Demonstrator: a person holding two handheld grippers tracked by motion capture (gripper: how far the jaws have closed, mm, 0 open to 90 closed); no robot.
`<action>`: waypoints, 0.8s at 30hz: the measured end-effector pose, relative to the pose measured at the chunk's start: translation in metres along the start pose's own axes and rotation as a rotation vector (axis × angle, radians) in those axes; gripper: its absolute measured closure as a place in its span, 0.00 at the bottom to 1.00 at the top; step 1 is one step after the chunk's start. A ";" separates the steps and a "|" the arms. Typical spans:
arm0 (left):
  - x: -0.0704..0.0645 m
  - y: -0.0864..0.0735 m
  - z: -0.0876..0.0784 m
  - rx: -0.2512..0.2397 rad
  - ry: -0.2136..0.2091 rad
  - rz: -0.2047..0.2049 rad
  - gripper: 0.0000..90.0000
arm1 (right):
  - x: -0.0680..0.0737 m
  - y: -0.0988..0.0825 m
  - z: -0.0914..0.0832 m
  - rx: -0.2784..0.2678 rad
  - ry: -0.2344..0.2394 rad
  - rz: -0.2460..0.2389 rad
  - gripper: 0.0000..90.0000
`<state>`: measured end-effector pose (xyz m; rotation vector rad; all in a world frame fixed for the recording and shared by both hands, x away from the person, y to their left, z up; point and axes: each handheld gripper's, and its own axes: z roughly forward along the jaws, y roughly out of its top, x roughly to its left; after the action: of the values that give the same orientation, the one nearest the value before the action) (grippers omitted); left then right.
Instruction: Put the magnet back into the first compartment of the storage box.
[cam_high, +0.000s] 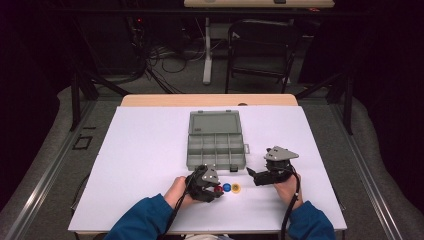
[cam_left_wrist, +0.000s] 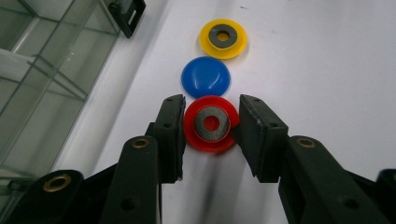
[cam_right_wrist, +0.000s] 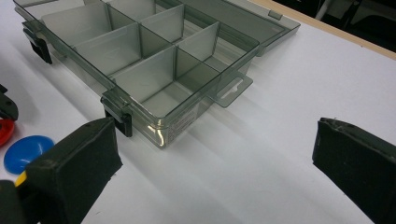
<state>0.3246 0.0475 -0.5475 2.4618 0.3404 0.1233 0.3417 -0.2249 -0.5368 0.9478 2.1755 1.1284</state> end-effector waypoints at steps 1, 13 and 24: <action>0.000 0.000 -0.001 -0.003 0.003 -0.001 0.69 | 0.000 0.000 0.000 -0.001 -0.001 -0.001 0.00; 0.000 -0.005 -0.009 -0.007 0.018 -0.002 0.69 | 0.000 0.000 -0.001 -0.001 -0.001 0.000 0.00; 0.004 -0.009 -0.016 -0.012 0.044 -0.014 0.69 | 0.000 0.000 -0.001 -0.001 -0.004 -0.003 0.00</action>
<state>0.3242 0.0650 -0.5401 2.4475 0.3742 0.1734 0.3415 -0.2255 -0.5364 0.9454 2.1722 1.1259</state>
